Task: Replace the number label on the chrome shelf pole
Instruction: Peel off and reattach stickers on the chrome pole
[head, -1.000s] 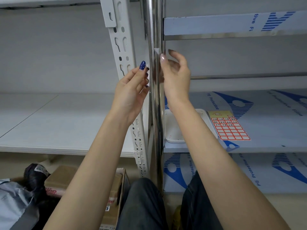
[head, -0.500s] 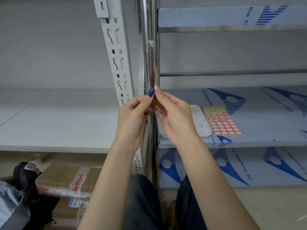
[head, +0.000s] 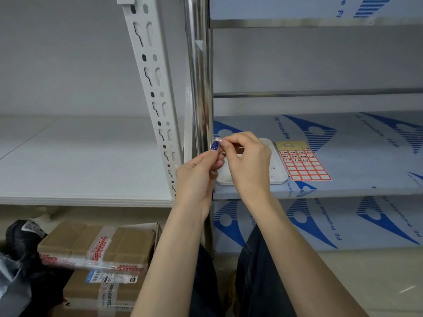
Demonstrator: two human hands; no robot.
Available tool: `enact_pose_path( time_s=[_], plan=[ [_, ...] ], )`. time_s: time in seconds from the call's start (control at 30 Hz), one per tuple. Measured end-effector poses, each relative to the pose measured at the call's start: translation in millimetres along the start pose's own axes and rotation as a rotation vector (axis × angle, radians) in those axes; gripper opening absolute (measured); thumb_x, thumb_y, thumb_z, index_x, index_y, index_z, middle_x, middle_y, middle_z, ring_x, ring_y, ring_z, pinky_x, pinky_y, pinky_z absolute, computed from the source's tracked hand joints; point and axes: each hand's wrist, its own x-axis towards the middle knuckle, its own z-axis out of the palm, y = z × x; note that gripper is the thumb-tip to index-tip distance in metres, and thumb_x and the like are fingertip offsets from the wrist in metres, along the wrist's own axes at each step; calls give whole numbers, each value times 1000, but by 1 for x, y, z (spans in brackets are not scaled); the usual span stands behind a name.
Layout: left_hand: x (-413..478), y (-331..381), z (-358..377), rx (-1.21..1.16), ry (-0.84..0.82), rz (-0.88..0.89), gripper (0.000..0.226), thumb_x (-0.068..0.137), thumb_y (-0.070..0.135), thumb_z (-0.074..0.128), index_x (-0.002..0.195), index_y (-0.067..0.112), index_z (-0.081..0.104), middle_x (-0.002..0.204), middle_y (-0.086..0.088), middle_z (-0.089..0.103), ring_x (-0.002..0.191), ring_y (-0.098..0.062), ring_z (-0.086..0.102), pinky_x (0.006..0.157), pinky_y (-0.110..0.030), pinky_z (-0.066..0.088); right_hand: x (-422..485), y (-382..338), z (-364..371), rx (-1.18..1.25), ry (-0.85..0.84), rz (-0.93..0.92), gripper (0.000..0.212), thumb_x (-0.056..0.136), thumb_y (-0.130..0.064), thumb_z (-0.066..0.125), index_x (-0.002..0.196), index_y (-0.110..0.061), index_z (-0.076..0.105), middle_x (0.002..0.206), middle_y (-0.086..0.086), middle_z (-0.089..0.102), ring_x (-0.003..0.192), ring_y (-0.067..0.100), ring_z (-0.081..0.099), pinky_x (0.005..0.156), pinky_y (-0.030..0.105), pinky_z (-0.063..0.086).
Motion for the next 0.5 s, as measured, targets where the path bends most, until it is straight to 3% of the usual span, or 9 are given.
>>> enact_pose_path(
  time_s=[0.13, 0.3, 0.4, 0.5],
  plan=[
    [-4, 1, 4, -227, -23, -176, 11, 89, 4, 58, 83, 1, 66, 65, -3, 62, 52, -2, 52, 45, -8, 42, -9, 10, 1, -33, 103, -112, 10, 87, -12, 64, 89, -5, 71, 89, 4, 64, 78, 1, 53, 74, 5, 43],
    [-6, -3, 7, -331, -54, -310, 10, 89, 7, 56, 82, 2, 60, 71, -6, 57, 55, -4, 45, 46, -8, 39, -18, 27, 1, 43, 138, -91, 12, 87, -10, 63, 92, -4, 72, 90, -4, 60, 84, -3, 54, 76, 5, 44],
    [-4, -7, 3, -420, -36, -371, 12, 90, 7, 54, 82, 2, 60, 70, -7, 57, 52, -4, 45, 42, -9, 39, -24, 33, 1, 86, 93, -70, 13, 86, -9, 64, 94, -5, 73, 90, -7, 60, 86, -9, 56, 75, 4, 43],
    [0, -11, -4, -447, -36, -405, 11, 89, 8, 53, 84, 2, 59, 72, -7, 56, 56, -5, 43, 41, -10, 38, -25, 35, -3, 179, -41, -14, 12, 85, -10, 68, 94, -10, 74, 90, -8, 65, 87, -1, 61, 76, 8, 47]
  ],
)
